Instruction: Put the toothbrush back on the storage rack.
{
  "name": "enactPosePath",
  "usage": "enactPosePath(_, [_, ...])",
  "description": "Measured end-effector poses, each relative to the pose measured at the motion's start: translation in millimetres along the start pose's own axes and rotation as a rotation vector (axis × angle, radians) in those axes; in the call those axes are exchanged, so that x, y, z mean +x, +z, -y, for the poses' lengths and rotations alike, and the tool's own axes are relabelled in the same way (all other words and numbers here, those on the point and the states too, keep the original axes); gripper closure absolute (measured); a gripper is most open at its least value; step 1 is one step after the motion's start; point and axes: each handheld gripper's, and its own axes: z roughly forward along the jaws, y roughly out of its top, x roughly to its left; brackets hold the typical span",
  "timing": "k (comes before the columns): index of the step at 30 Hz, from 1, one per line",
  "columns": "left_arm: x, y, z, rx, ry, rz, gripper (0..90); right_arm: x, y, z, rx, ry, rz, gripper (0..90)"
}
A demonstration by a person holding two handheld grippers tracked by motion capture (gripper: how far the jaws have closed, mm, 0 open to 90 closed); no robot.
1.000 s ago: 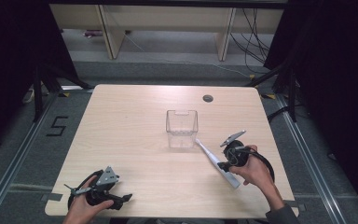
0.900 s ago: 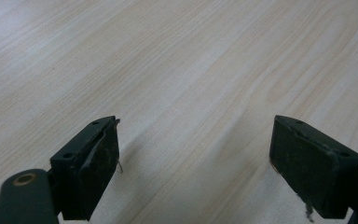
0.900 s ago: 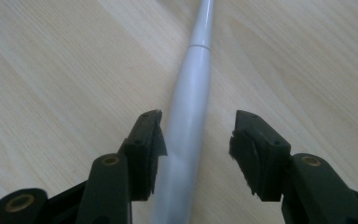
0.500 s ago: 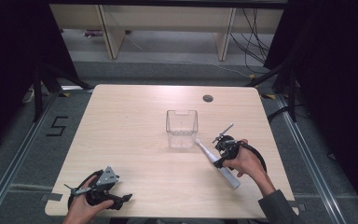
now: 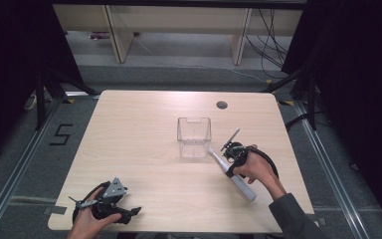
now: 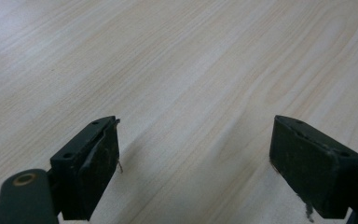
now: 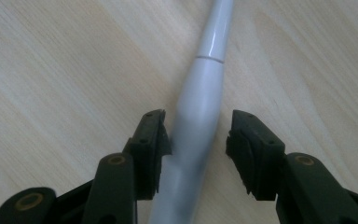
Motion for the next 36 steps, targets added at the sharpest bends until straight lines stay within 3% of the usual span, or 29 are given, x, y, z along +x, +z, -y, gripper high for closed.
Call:
enactPosePath(1, [0.2,0.1,0.1,0.0,-0.001,0.0,15.4,-0.6,-0.4,-1.6,0.0,-0.021,0.005,55.9])
enactPosePath(7, [-0.3,0.5,0.1,-0.004,-0.006,0.001,15.4,1.6,7.4,-7.4,0.064,0.002,0.011,57.9])
enactPosePath(9, [0.1,0.6,0.4,0.001,-0.004,0.001,15.4,0.4,9.1,-8.5,0.068,-0.013,0.001,59.9])
enactPosePath(10, [-0.1,-0.1,0.3,-0.002,-0.002,0.004,15.4,1.1,10.1,-8.9,0.096,0.004,0.002,60.2])
enactPosePath(13, [-0.2,-0.2,0.0,-0.002,-0.001,0.004,15.4,-1.4,11.3,-10.2,0.106,-0.011,-0.013,61.0])
enactPosePath(15, [-0.3,0.0,0.0,-0.004,-0.004,0.004,15.4,0.0,11.1,-12.3,0.117,0.006,-0.015,61.5])
enactPosePath(16, [-0.4,0.2,0.1,-0.002,-0.004,0.005,15.4,-3.7,12.9,-13.1,0.107,-0.043,-0.022,61.5])
enactPosePath(20, [-0.7,0.1,0.1,-0.005,-0.007,0.012,15.4,-1.5,13.3,-16.3,0.137,0.014,-0.014,62.3])
enactPosePath(21, [-0.4,0.0,0.1,-0.004,-0.003,0.007,15.4,-3.9,13.9,-16.7,0.14,-0.015,-0.021,62.5])
enactPosePath(22, [-0.3,-0.1,0.0,-0.004,-0.001,0.006,15.4,-1.5,15.3,-16.9,0.155,0.015,-0.008,63.3])
enactPosePath(24, [-0.2,-0.1,0.0,-0.003,0.0,0.005,15.4,-3.5,15.2,-16.7,0.154,-0.011,-0.013,63.5])
enactPosePath(33, [-0.5,0.3,0.2,-0.008,-0.001,0.006,15.4,-8.4,14.9,-11.7,0.144,-0.013,0.005,66.4])
enactPosePath(35, [-0.9,0.6,0.4,-0.01,-0.005,0.01,15.4,-11.6,14.0,-9.0,0.134,-0.037,-0.003,66.7])
enactPosePath(36, [-1.1,0.5,0.4,-0.009,-0.008,0.011,15.4,-9.7,13.2,-8.0,0.147,0.009,-0.002,66.8])
